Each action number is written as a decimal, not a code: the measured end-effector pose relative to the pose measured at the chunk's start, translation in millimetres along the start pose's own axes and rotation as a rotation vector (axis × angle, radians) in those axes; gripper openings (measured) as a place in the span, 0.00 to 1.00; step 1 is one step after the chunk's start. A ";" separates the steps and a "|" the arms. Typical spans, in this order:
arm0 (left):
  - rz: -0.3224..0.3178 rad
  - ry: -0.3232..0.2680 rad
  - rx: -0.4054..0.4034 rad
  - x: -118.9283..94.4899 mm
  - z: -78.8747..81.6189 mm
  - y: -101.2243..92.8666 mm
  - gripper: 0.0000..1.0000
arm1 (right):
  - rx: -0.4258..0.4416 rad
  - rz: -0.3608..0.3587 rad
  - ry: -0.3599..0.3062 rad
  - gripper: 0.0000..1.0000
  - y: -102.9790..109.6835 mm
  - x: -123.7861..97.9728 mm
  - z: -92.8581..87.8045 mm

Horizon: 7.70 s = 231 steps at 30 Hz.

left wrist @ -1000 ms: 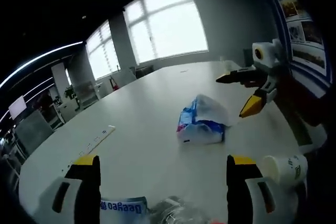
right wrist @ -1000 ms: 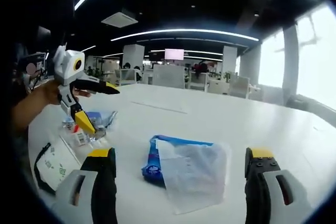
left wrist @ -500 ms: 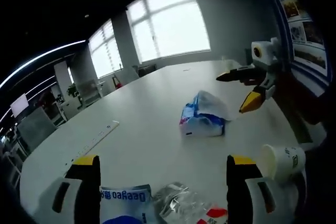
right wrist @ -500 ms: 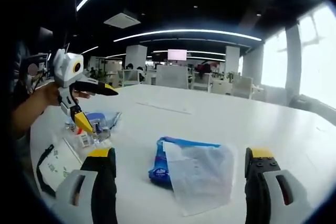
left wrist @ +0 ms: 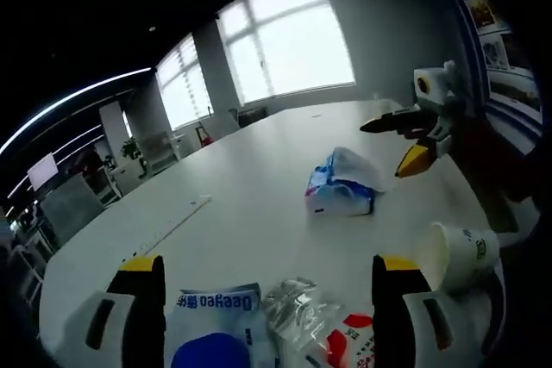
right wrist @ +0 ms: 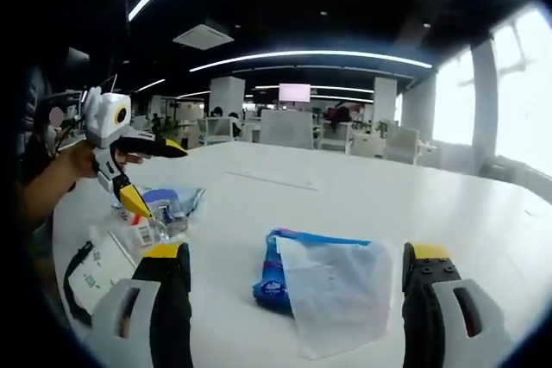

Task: Arrange the tabletop items into an orderly group along one side of the table until the central work area is clear of visible clutter.

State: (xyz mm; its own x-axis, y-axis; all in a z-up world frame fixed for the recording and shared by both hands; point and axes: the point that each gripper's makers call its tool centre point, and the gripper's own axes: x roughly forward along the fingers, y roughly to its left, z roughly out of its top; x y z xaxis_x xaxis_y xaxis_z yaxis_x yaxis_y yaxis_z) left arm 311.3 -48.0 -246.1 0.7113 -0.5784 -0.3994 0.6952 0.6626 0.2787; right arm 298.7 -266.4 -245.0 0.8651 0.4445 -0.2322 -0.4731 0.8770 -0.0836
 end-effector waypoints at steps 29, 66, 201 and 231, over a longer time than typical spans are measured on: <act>0.005 -0.027 -0.031 -33.8 -6.8 -7.8 1.00 | -0.020 0.028 0.005 1.00 13.5 -0.7 2.6; -0.047 -0.020 -0.066 -74.4 -37.7 -36.1 1.00 | -0.091 0.107 0.117 1.00 41.5 -19.3 -12.6; 0.051 -0.145 -0.309 -105.8 -85.6 -98.1 0.23 | -0.148 0.159 0.119 0.97 57.2 -41.3 -25.5; 0.136 -0.212 -0.306 -120.4 -85.5 -81.7 0.18 | -0.141 0.159 0.123 0.95 56.3 -42.2 -30.5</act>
State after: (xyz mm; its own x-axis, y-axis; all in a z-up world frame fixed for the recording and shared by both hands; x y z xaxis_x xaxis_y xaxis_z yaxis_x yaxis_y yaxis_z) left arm 160.1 8.2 -295.5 0.8224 -0.5400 -0.1792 0.5532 0.8325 0.0305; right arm 230.5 -241.4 -269.5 0.7552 0.5420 -0.3686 -0.6277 0.7599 -0.1687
